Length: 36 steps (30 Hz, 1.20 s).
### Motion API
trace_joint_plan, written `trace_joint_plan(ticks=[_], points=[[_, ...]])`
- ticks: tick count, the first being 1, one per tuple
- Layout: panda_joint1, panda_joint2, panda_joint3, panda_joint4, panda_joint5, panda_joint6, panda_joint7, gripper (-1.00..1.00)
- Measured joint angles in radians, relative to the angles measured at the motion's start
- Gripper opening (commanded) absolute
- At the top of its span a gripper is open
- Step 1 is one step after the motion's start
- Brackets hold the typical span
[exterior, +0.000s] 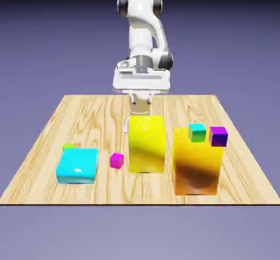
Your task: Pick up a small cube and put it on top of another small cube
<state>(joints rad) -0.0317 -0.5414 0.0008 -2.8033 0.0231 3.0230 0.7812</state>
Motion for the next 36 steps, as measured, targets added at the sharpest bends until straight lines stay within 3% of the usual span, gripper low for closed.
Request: trace_joint_plan(ticks=[28,36], points=[[-1.015,0.664,0.019,0.156,0.536,-0.324,0.933,0.00],[-1.062,0.895,0.108,0.220,0.742,-0.176,0.790,0.00]])
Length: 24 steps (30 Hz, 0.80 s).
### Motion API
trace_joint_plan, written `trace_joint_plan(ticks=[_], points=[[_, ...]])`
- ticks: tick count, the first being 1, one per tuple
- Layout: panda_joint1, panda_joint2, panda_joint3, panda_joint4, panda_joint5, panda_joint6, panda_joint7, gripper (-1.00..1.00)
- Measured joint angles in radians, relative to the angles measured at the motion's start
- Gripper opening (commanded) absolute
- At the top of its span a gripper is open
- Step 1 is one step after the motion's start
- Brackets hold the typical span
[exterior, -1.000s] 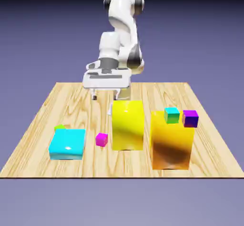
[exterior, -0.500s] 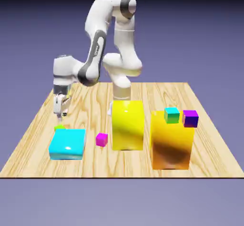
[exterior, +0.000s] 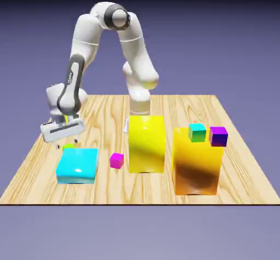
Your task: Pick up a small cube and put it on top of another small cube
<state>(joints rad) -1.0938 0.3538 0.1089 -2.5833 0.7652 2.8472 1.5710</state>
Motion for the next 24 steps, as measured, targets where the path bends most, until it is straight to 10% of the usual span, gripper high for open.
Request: trace_joint_plan(ticks=[1,24], points=[[-0.001,0.012,0.005,0.003,0.011,0.008,-0.009,-1.00],[0.516,-0.366,0.222,0.258,-0.366,-0.652,0.077,-1.00]])
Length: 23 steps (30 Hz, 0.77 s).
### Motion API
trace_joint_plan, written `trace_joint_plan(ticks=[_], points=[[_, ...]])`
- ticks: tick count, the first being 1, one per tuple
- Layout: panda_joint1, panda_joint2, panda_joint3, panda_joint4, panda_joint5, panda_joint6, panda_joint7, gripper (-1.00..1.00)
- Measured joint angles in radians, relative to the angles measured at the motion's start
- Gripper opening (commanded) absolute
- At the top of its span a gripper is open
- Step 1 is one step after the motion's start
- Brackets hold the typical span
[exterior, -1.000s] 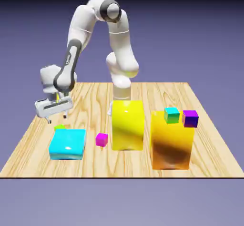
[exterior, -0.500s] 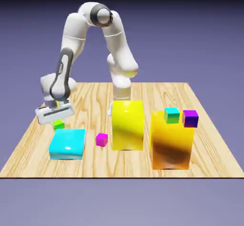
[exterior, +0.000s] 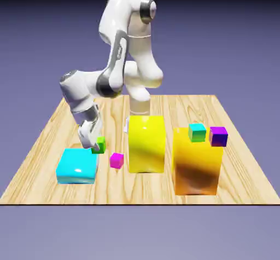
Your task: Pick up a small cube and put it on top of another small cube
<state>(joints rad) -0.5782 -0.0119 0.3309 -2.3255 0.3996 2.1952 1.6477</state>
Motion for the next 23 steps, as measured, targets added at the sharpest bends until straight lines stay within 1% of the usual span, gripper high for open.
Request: trace_joint_plan(ticks=[10,12,16,17,19,23], points=[[0.348,-0.114,0.240,0.245,-0.133,-0.383,-0.064,-1.00],[0.351,-0.116,0.244,0.249,-0.136,-0.390,-0.065,-1.00],[0.368,-0.075,0.267,0.115,-0.136,-0.216,-0.065,-1.00],[0.367,-0.073,0.268,0.109,-0.136,-0.209,-0.065,1.00],[0.367,-0.073,0.268,0.109,-0.138,-0.210,-0.064,1.00],[0.351,-0.115,0.245,0.243,-0.138,-0.383,-0.064,1.00]])
